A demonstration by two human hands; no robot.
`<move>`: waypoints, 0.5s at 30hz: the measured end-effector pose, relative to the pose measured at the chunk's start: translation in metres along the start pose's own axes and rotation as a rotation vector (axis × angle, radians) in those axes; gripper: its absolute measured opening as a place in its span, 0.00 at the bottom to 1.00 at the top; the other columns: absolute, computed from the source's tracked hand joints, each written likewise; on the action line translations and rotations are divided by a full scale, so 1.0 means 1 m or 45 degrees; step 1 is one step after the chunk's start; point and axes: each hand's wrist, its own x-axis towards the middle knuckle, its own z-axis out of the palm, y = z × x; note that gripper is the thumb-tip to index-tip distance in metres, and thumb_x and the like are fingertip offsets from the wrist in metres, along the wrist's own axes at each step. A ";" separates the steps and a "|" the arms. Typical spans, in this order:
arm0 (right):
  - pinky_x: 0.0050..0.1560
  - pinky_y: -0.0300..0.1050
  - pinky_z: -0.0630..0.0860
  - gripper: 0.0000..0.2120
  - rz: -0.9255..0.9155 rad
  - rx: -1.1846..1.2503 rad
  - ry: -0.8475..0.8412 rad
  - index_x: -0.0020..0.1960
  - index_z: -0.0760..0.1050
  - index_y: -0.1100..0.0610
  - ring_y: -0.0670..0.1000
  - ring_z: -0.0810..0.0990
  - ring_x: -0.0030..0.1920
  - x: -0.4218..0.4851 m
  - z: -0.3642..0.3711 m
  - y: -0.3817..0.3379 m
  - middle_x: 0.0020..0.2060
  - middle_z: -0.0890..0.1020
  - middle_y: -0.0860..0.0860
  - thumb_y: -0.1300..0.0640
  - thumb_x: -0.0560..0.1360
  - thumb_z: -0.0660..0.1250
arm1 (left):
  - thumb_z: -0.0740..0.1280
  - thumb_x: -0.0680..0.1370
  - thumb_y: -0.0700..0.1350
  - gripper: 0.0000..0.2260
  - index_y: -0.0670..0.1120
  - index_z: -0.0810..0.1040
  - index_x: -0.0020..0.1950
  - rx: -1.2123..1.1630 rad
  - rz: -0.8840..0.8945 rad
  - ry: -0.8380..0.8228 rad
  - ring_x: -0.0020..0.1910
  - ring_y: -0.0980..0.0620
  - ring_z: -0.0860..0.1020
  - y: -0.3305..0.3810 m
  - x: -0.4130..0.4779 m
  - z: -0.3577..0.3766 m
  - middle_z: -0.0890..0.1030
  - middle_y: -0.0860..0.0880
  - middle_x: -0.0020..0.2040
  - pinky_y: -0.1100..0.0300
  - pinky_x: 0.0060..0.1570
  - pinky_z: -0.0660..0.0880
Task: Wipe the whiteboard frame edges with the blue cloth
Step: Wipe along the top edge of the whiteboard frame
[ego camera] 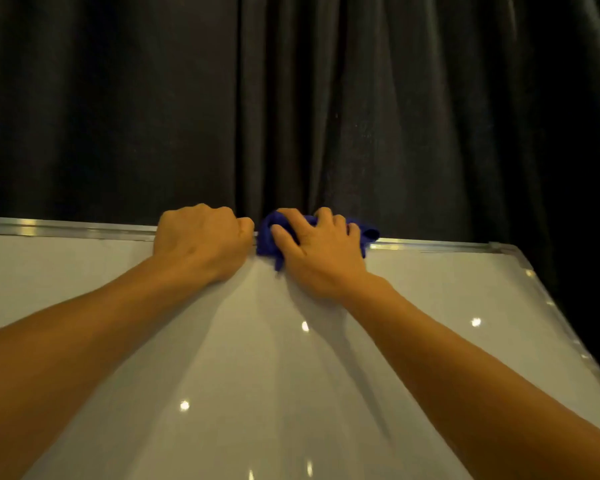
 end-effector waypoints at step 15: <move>0.64 0.60 0.57 0.22 0.097 -0.003 -0.009 0.65 0.63 0.40 0.61 0.69 0.61 -0.011 0.024 0.019 0.61 0.72 0.57 0.36 0.76 0.44 | 0.57 0.78 0.51 0.13 0.46 0.78 0.45 0.029 0.026 -0.155 0.40 0.42 0.77 0.034 0.003 0.018 0.80 0.43 0.43 0.53 0.40 0.66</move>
